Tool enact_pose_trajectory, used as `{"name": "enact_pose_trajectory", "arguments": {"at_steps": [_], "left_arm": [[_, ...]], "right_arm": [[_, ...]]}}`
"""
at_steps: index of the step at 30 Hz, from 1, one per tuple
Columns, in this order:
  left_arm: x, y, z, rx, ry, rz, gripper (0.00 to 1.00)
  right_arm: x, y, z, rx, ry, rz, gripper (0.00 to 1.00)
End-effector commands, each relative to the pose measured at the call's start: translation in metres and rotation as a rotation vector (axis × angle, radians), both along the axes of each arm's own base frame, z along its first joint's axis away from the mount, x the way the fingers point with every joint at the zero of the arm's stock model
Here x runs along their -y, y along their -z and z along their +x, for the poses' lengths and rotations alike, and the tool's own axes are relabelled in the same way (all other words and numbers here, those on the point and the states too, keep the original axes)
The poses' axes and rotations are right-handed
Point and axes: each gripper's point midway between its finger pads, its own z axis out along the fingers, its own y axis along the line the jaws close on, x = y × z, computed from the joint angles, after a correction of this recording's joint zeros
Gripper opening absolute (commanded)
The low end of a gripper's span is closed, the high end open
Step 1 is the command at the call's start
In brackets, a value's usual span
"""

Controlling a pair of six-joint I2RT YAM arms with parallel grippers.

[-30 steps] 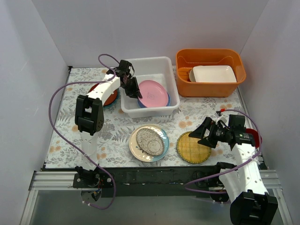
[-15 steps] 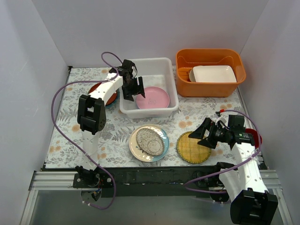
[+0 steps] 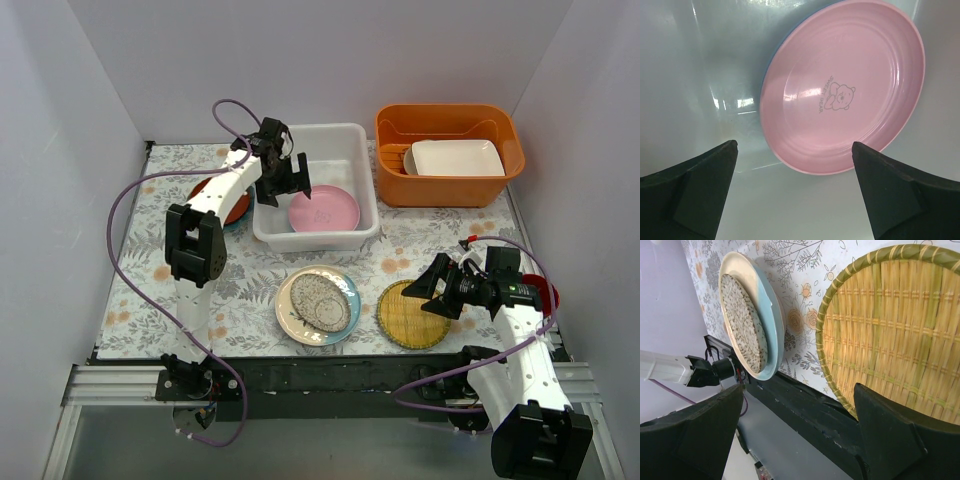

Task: Place the plates into the plastic bin on the countertop
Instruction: Place the plate in the plastic bin.

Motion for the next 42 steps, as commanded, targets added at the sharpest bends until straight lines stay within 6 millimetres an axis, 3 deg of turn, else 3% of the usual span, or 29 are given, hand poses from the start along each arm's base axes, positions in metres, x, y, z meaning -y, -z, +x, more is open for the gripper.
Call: {"name": "enact_pose_trajectory", "arguments": {"at_steps": [1,7,12,22,32,42], "left_arm": [[0.011,-0.057,0.002,0.113,0.018,-0.087,0.98],[0.016,-0.066,0.0,0.116,0.03,-0.122,0.98],[0.029,-0.088,-0.006,0.147,0.069,-0.211,0.98],[0.064,-0.123,-0.054,0.157,0.155,-0.388,0.98],[0.102,-0.125,-0.103,0.119,0.265,-0.436,0.98],[0.113,-0.123,-0.149,0.074,0.346,-0.504,0.98]], "right_arm": [[-0.001,0.001,-0.003,-0.003,-0.013,-0.002,0.98],[0.0,0.002,-0.003,-0.003,-0.014,-0.004,0.98],[0.0,0.004,-0.003,-0.005,-0.013,-0.007,0.98],[0.001,0.003,-0.002,-0.004,-0.016,-0.012,0.98],[0.005,0.004,0.003,-0.003,-0.008,-0.043,0.98],[0.02,0.001,0.014,-0.005,0.025,-0.149,0.98]]}}
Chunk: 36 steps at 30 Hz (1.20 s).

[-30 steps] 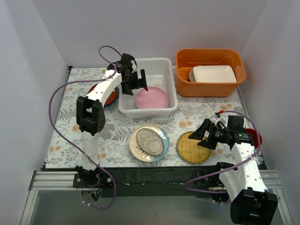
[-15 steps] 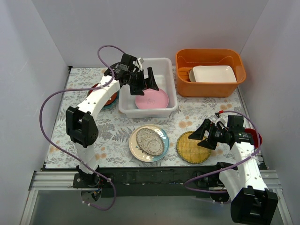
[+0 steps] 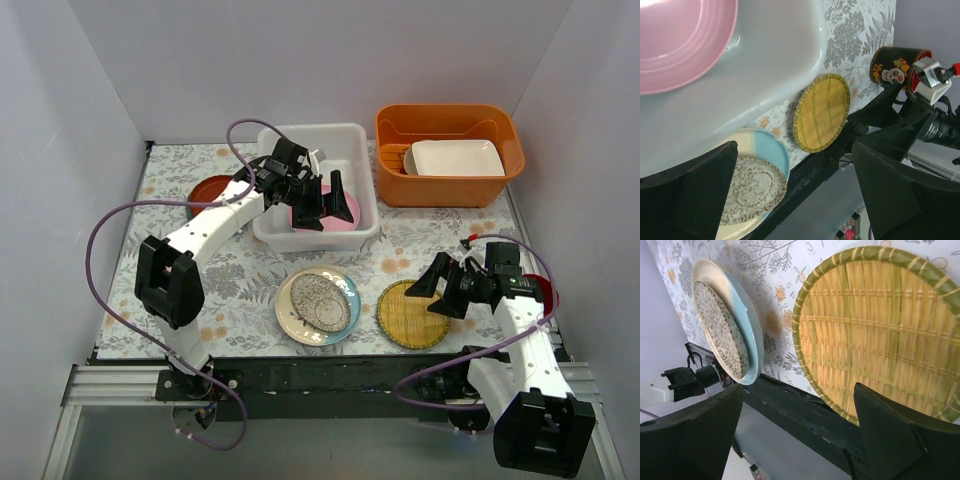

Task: Place the plates into the plastic bin on the countertop
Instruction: Place the plate in the plastic bin.

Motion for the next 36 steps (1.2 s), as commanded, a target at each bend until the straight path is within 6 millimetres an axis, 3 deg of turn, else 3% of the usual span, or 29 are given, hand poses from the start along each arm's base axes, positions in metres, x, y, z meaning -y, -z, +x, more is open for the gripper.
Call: {"name": "enact_pose_trajectory", "arguments": {"at_steps": [1,8,16,36], "left_arm": [[0.007,-0.044,-0.026,0.071,0.059,-0.107,0.98],[0.026,-0.033,-0.059,0.042,0.123,-0.118,0.98],[0.055,-0.022,-0.082,0.021,0.176,-0.105,0.98],[0.088,0.002,-0.099,-0.029,0.259,-0.055,0.98]], "right_arm": [[0.01,-0.012,0.012,0.051,0.004,-0.073,0.98],[0.026,-0.007,0.016,0.027,0.034,-0.183,0.98],[0.044,0.001,0.018,0.004,0.051,-0.294,0.98],[0.076,0.019,0.017,-0.134,0.187,-0.438,0.97]]}}
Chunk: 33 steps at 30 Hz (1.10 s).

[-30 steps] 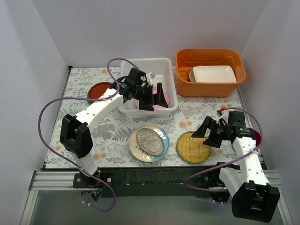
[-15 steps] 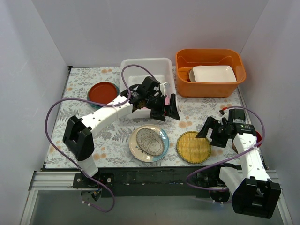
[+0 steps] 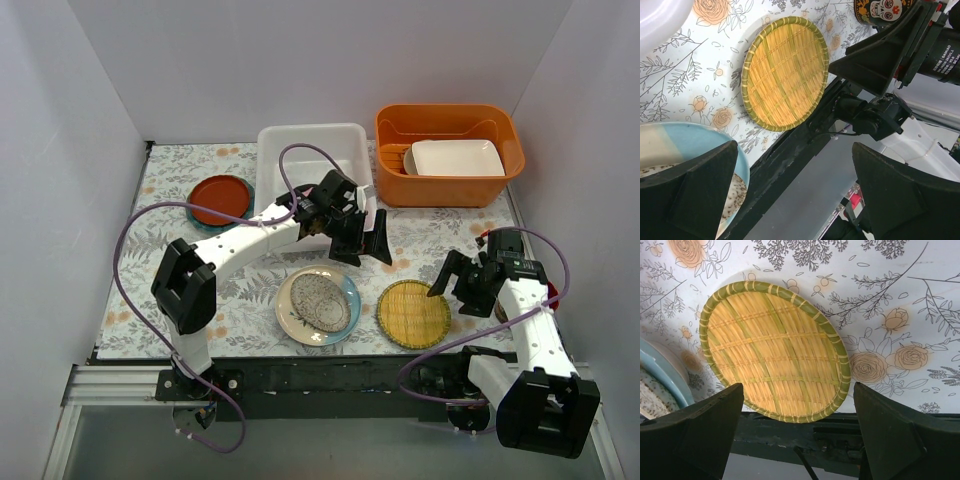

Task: Place the plates into the plastic bin on the countertop
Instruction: Place the plate in the plastic bin, then pick up the plate from the corner of the board.

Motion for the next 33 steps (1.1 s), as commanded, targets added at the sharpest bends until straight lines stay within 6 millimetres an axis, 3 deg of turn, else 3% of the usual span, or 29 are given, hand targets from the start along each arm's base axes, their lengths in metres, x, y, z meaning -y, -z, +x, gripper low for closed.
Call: {"name": "enact_pose_trajectory", "arguments": {"at_steps": [1,11,21,27,33], "left_arm": [[0.009,-0.016,-0.003,0.026,0.025,-0.025,0.98],[0.025,-0.006,-0.016,0.02,0.056,0.006,0.98],[0.035,0.036,-0.027,0.034,0.073,0.183,0.98],[0.033,0.064,-0.034,0.015,0.07,0.221,0.97],[0.039,0.076,-0.033,0.004,0.065,0.212,0.96]], "right_arm": [[0.009,-0.003,0.007,-0.005,0.043,-0.027,0.97],[0.008,0.007,0.005,-0.011,0.077,0.024,0.94],[-0.001,0.02,-0.004,-0.05,0.121,0.092,0.89],[-0.008,0.027,-0.011,-0.071,0.124,0.132,0.88],[-0.01,0.027,-0.012,-0.064,0.127,0.141,0.88]]}}
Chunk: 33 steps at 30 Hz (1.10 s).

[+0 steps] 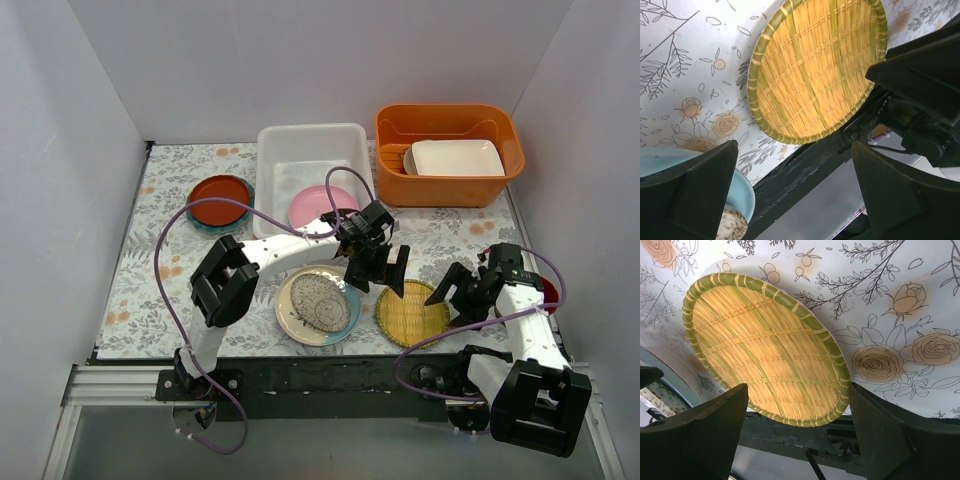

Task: Place the plates into the plastic bin on the countertop
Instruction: Pick up the plate from the corner of the board.

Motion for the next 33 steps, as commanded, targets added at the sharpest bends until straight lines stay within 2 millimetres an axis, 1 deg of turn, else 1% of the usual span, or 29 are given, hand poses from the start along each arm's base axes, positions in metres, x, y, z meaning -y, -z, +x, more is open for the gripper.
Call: {"name": "enact_pose_trajectory", "arguments": {"at_steps": [1,3,4,6,7,8,10,11,15,23,33], "left_arm": [[0.009,0.0,0.004,0.023,-0.007,-0.029,0.96],[0.012,0.004,0.005,0.018,-0.005,-0.028,0.95],[0.014,0.01,0.005,0.014,-0.002,-0.022,0.95],[0.018,0.011,0.005,0.009,-0.003,-0.026,0.95],[0.02,0.018,0.004,0.003,0.0,-0.017,0.95],[0.021,0.019,0.005,0.001,-0.002,-0.017,0.95],[0.023,0.025,0.003,-0.005,0.002,-0.012,0.94],[0.022,0.032,0.003,-0.015,0.001,0.001,0.94],[0.024,0.044,-0.004,-0.039,0.013,0.016,0.92],[0.027,0.048,-0.006,-0.045,0.008,0.014,0.91],[0.036,0.066,-0.013,-0.06,0.024,0.041,0.88]], "right_arm": [[-0.003,-0.002,0.004,0.031,0.01,0.021,0.88],[-0.002,-0.002,0.004,0.028,0.012,0.018,0.88],[-0.002,-0.001,0.003,0.026,0.011,0.017,0.88],[-0.002,-0.001,0.003,0.025,0.011,0.017,0.88],[-0.002,-0.001,0.003,0.03,0.009,0.016,0.88],[-0.001,-0.001,0.003,0.032,0.009,0.015,0.88],[-0.002,0.0,0.002,0.029,0.008,0.015,0.88],[-0.002,0.0,0.002,0.028,0.006,0.015,0.88],[-0.002,0.001,0.001,0.029,0.004,0.015,0.88],[-0.002,0.002,0.0,0.027,0.003,0.017,0.88],[-0.001,0.002,0.0,0.03,0.011,0.011,0.88]]}}
